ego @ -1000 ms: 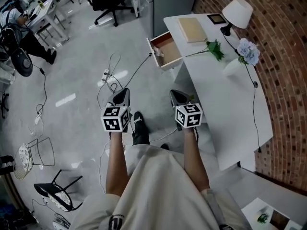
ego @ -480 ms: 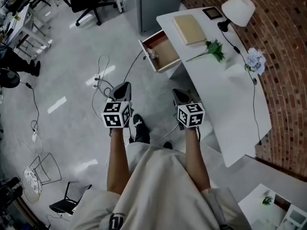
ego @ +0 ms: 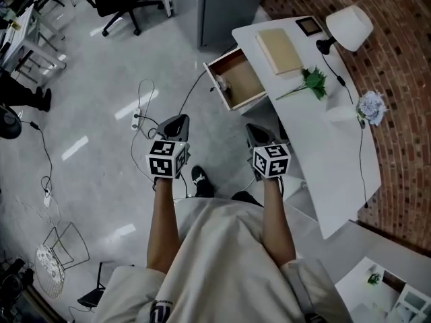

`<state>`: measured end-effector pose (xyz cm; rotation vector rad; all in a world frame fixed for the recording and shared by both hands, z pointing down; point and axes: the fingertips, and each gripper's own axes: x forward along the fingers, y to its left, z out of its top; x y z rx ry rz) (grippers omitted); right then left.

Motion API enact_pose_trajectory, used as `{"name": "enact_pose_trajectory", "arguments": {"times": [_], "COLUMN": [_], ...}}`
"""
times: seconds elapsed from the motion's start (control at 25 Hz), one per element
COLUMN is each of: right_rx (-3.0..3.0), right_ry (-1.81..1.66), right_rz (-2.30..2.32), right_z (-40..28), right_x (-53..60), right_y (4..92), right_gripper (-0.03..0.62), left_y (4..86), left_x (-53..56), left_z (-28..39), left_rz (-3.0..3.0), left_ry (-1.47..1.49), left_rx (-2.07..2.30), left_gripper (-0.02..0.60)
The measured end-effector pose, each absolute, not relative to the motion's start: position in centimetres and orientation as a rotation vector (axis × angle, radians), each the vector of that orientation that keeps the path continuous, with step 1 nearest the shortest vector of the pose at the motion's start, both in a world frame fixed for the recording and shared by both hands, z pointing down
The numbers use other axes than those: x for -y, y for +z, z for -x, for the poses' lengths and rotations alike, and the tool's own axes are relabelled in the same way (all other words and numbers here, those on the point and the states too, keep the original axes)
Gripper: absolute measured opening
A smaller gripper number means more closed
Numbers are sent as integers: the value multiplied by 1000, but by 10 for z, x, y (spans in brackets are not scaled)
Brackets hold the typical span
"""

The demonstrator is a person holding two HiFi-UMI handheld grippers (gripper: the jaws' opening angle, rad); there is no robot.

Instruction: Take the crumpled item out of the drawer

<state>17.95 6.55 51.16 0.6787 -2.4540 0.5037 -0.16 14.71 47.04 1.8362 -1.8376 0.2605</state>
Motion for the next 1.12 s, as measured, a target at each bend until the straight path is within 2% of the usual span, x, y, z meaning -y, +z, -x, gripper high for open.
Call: {"name": "enact_pose_trajectory", "arguments": {"times": [0.48,1.12], "right_rx": [2393,2307], "right_ry": [449,510], "right_rz": [-701,-663], "right_z": [-153,-54], "right_x": [-21,110], "right_y": [529,601], "right_gripper": [24,25], "left_y": [481,511], "left_x": [-111,20], "left_z": [21,73], "left_rz": [-1924,-1950], "left_ry": [260,419], "left_rx": [1763,1646], "left_gripper": [14,14]}}
